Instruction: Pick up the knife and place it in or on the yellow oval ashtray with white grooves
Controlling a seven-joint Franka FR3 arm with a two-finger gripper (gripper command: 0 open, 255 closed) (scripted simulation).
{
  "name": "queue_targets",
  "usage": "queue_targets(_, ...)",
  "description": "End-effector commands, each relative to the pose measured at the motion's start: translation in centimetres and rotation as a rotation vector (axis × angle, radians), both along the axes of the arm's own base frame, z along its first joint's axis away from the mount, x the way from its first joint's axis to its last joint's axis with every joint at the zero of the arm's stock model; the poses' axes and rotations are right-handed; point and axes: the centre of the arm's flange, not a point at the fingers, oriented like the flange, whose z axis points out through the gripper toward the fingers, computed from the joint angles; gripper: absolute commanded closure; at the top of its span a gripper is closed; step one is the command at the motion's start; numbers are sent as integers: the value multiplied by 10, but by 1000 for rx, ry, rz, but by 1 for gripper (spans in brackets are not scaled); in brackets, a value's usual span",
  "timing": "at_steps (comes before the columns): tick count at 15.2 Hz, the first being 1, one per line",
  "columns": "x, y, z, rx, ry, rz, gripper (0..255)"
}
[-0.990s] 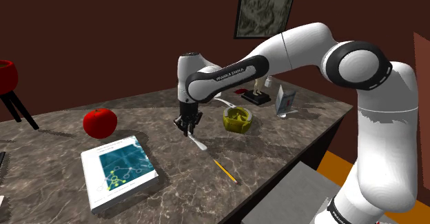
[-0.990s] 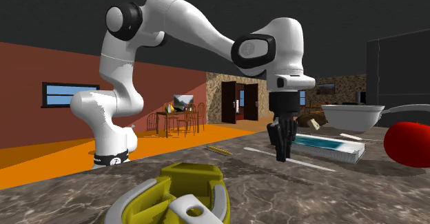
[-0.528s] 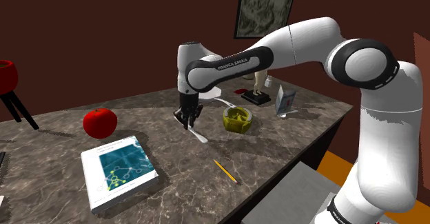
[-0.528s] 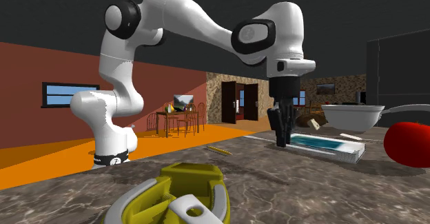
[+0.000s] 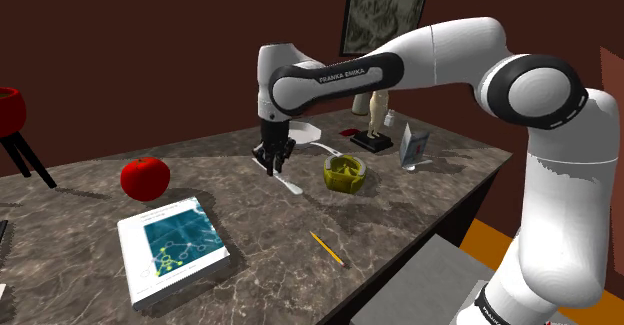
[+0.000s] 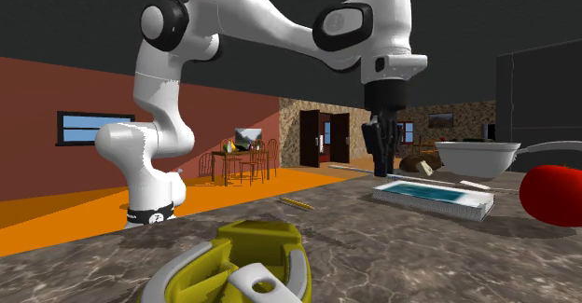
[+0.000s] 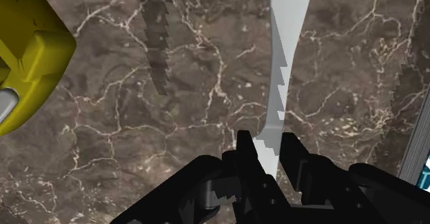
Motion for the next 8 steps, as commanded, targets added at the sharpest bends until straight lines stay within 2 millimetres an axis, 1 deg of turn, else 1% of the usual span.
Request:
queue_targets(1,0,1,11,0,0,0,255)
queue_targets(2,0,1,16,0,0,0,255)
queue_targets(8,-5,-78,20,0,0,0,255)
